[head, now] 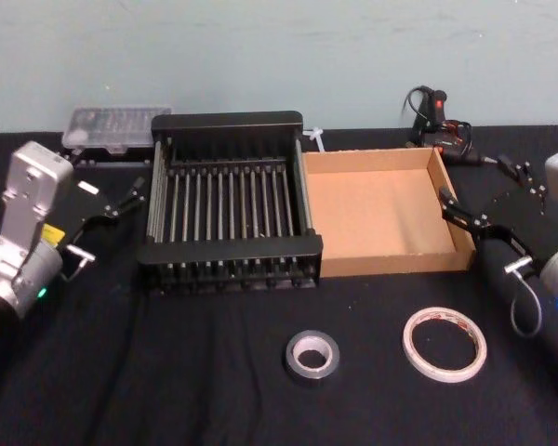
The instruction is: Pick up the white tape and place it into the black box , Pick up the silver tape and place it into the brown box.
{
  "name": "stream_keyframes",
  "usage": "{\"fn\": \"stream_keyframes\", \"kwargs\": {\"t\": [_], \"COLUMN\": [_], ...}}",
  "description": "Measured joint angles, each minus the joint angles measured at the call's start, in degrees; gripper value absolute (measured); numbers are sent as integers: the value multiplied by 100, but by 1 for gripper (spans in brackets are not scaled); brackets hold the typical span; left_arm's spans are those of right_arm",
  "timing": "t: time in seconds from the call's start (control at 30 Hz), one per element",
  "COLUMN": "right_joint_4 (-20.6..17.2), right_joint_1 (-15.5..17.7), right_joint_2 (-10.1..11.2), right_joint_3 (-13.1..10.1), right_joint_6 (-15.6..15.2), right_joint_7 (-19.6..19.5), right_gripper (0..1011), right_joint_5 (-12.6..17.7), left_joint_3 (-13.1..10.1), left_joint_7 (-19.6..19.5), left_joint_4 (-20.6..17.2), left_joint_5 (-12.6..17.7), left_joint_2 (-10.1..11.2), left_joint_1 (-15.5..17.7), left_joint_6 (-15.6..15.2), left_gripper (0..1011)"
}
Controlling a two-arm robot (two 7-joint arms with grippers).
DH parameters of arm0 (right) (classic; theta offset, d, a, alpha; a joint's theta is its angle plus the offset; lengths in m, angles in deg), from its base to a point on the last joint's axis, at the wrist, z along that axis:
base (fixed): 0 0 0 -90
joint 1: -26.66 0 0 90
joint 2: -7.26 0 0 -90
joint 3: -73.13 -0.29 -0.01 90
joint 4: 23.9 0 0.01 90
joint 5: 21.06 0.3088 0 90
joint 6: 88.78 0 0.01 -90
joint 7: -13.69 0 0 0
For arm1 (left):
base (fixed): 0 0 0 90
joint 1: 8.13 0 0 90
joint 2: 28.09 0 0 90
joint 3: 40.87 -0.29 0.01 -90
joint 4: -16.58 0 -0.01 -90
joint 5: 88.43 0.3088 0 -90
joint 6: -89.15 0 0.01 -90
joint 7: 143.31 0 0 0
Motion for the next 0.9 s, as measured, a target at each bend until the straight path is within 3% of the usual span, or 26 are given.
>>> {"fn": "stream_keyframes", "kwargs": {"t": [0.4, 0.63, 0.9], "right_joint_4": [-933, -1164, -1281], "right_joint_1": [917, 1375, 1696], "right_joint_2": [415, 576, 665], "right_joint_3": [-496, -748, -854], "right_joint_6": [-539, -640, -940], "right_joint_7": [309, 490, 702], "right_gripper": [1000, 1000, 1000], "right_joint_5": [554, 772, 884], "left_joint_3": [0, 0, 0], "left_joint_7": [0, 0, 0], "left_joint_4": [0, 0, 0], "left_joint_5": [0, 0, 0], "left_joint_2": [0, 0, 0], "left_joint_1": [0, 0, 0], "left_joint_6": [0, 0, 0], "left_gripper": [1001, 1001, 1001]}}
